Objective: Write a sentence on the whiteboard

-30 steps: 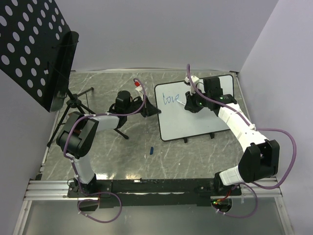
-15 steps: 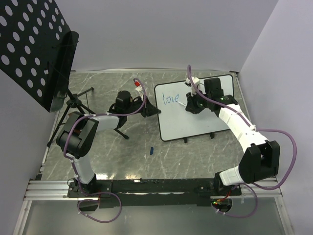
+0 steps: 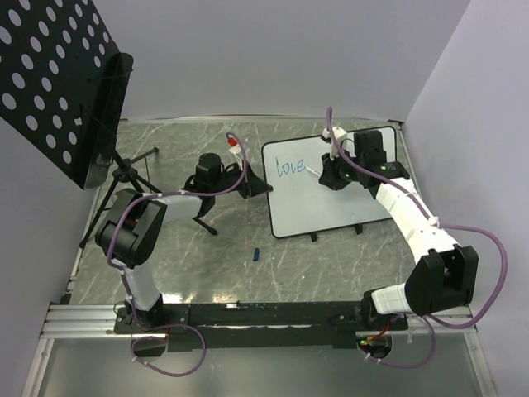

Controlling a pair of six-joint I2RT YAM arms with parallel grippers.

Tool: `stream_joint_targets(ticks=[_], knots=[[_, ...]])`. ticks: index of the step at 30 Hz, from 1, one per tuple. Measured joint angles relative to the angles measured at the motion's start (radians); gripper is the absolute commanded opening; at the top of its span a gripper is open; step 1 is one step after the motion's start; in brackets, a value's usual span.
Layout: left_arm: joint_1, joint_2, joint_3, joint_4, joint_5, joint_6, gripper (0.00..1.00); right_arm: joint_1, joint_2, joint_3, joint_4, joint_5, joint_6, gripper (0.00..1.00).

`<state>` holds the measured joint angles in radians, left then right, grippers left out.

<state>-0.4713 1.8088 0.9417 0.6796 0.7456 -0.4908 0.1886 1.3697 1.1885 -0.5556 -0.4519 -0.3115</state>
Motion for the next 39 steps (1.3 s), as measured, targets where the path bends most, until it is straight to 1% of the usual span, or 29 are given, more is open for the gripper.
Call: stream_joint_targets(ticks=[12, 27, 39], knots=[[-0.003, 0.000, 0.000, 0.004, 0.001, 0.000, 0.01, -0.029, -0.102, -0.025, 0.010, -0.037, 0.000, 0.00], [-0.006, -0.005, 0.000, 0.004, -0.001, 0.008, 0.01, -0.081, -0.139, -0.053, 0.023, -0.060, 0.000, 0.00], [-0.012, -0.008, 0.000, 0.004, -0.002, 0.016, 0.01, -0.087, -0.158, -0.099, 0.053, -0.067, 0.000, 0.00]])
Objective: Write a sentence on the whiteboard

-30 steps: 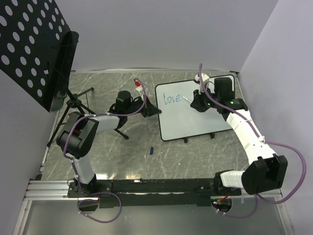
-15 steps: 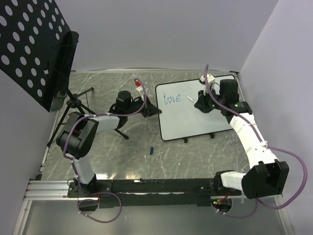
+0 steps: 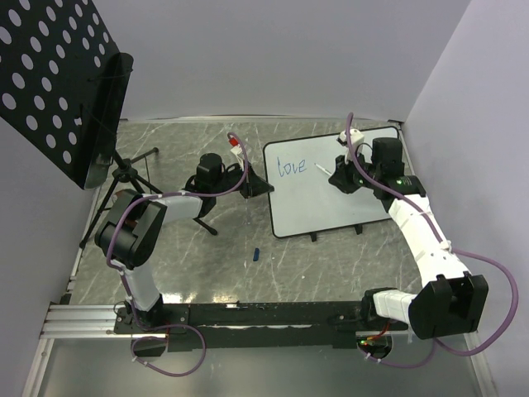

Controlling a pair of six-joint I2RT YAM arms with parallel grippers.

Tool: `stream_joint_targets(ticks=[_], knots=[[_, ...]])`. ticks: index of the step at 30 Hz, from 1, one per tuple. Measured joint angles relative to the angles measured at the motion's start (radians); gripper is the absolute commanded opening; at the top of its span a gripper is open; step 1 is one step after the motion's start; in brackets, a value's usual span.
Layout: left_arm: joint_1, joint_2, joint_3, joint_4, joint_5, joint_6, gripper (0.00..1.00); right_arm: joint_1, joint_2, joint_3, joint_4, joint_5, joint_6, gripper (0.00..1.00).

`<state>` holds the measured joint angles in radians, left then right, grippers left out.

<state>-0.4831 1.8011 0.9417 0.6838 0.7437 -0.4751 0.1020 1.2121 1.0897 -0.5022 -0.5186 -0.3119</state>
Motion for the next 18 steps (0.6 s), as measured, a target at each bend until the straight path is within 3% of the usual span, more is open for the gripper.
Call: stream_joint_targets(ticks=[18], knots=[[-0.002, 0.000, 0.000, 0.000, -0.002, 0.007, 0.01, 0.000, 0.069, 0.003, 0.079, 0.056, 0.030, 0.00]])
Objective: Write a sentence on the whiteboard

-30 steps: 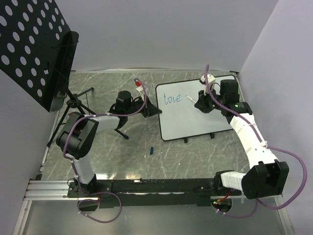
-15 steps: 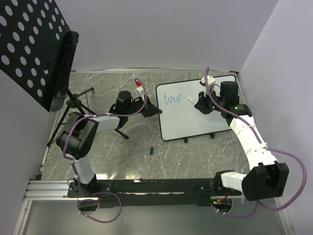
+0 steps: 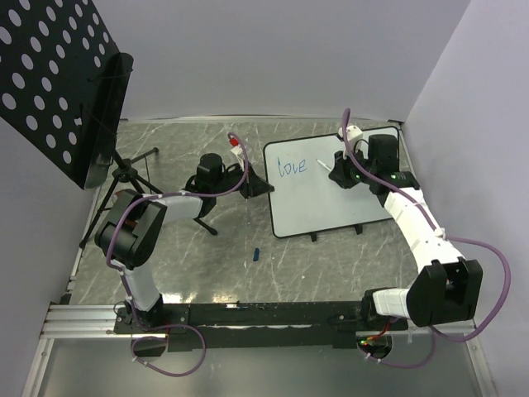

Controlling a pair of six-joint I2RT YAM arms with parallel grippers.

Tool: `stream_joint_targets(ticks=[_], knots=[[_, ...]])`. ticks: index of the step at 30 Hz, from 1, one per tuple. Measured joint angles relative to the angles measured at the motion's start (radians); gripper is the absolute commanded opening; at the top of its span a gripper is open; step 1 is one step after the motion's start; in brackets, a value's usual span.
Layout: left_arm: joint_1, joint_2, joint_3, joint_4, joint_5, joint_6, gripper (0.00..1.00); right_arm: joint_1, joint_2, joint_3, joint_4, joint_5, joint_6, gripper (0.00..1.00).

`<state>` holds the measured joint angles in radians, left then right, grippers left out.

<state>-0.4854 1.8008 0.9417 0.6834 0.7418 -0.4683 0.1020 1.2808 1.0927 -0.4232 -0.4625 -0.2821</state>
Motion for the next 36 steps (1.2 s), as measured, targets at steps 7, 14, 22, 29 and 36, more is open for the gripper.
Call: stream_joint_targets(ticks=[7, 14, 22, 29, 36], knots=[[-0.002, -0.002, 0.000, -0.001, -0.003, 0.002, 0.01, 0.003, 0.018, 0.008, 0.018, 0.009, 0.013, 0.00], [-0.002, -0.002, 0.000, -0.002, -0.005, 0.002, 0.01, 0.005, 0.027, 0.019, 0.020, 0.010, 0.028, 0.00], [-0.002, -0.002, 0.000, -0.009, -0.008, 0.001, 0.01, 0.007, 0.050, 0.040, 0.019, 0.018, 0.031, 0.00], [-0.002, -0.002, 0.000, -0.009, -0.009, 0.001, 0.01, 0.007, 0.048, 0.040, 0.010, 0.017, 0.019, 0.00], [-0.003, -0.002, 0.000, -0.004, -0.008, 0.001, 0.01, 0.007, 0.018, 0.040, -0.010, -0.001, 0.016, 0.00]])
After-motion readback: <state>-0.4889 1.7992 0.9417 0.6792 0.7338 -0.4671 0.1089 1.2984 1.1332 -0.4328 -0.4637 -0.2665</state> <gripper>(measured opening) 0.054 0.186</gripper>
